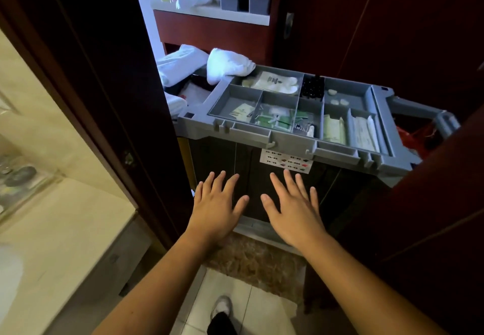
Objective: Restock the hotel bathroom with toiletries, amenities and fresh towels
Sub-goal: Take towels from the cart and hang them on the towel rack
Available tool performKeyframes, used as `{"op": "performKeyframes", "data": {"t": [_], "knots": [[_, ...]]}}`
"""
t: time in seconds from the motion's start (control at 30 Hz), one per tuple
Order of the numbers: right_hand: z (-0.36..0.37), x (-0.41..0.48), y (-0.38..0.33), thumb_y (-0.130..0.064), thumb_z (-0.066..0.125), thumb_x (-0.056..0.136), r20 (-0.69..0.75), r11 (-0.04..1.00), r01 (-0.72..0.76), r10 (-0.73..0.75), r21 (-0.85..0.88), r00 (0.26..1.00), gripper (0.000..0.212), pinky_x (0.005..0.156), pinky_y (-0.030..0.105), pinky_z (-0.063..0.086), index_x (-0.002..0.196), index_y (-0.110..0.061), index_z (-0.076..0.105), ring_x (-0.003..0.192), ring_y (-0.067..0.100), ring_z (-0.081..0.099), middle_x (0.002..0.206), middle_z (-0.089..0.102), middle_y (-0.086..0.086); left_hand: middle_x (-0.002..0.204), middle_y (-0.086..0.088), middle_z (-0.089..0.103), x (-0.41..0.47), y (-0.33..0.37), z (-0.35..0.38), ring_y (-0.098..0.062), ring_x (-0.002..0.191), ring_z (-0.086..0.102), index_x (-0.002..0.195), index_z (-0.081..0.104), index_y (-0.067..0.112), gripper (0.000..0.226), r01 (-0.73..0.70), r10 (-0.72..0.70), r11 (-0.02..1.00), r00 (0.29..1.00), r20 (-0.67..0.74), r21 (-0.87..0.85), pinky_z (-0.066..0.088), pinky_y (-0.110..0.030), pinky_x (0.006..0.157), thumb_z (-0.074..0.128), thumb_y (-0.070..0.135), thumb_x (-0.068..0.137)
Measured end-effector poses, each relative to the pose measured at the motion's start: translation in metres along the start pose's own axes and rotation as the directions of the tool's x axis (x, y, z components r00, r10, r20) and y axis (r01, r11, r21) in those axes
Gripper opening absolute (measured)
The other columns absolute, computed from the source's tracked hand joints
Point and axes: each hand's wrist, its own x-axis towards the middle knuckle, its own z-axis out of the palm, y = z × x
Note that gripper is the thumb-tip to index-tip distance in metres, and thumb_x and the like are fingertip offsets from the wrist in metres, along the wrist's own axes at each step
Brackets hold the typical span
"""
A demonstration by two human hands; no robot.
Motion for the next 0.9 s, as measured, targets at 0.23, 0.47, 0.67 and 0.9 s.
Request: {"op": "performKeyframes", "data": {"t": [0.23, 0.47, 0.67, 0.9], "knots": [[-0.005, 0.096, -0.035, -0.065, 0.022, 0.103, -0.035, 0.999, -0.044, 0.043, -0.019, 0.998, 0.066, 0.127, 0.05, -0.006, 0.163, -0.041, 0.009, 0.158, 0.018, -0.012, 0.173, -0.005, -0.005, 0.173, -0.003, 0.017, 0.104, -0.048, -0.039, -0.026, 0.161, 0.001, 0.163, 0.019, 0.036, 0.067, -0.063, 0.061, 0.997, 0.998, -0.032, -0.055, 0.001, -0.048, 0.128, 0.031, 0.064, 0.104], [-0.006, 0.164, -0.06, -0.065, 0.025, 0.104, -0.024, 0.999, -0.053, 0.053, -0.007, 0.998, 0.065, 0.126, 0.051, -0.007, 0.162, -0.042, 0.01, 0.158, 0.018, -0.011, 0.173, -0.005, -0.003, 0.17, -0.002, 0.023, 0.176, -0.084, -0.054, -0.026, 0.16, 0.006, 0.161, 0.022, 0.036, 0.065, -0.059, 0.055, 0.994, 0.998, -0.043, -0.096, 0.005, -0.049, 0.127, 0.034, 0.063, 0.103], [-0.012, 0.223, -0.065, -0.066, 0.023, 0.103, -0.022, 0.999, -0.037, 0.037, 0.01, 0.999, 0.065, 0.126, 0.051, -0.009, 0.162, -0.043, 0.009, 0.158, 0.017, -0.014, 0.173, -0.006, -0.004, 0.172, 0.0, 0.017, 0.232, -0.091, -0.054, -0.022, 0.16, 0.0, 0.161, 0.022, 0.039, 0.064, -0.055, 0.056, 0.992, 0.998, 0.011, -0.113, 0.002, -0.046, 0.127, 0.034, 0.065, 0.103], [-0.004, 0.305, -0.059, -0.065, 0.025, 0.104, -0.025, 1.0, -0.016, 0.016, 0.005, 1.0, 0.065, 0.126, 0.054, -0.005, 0.162, -0.043, 0.008, 0.159, 0.021, -0.008, 0.173, -0.003, -0.002, 0.172, 0.001, 0.02, 0.295, -0.094, -0.043, -0.024, 0.161, 0.004, 0.161, 0.023, 0.04, 0.066, -0.063, 0.064, 0.994, 0.998, 0.008, -0.088, 0.001, -0.048, 0.127, 0.033, 0.068, 0.102]]}}
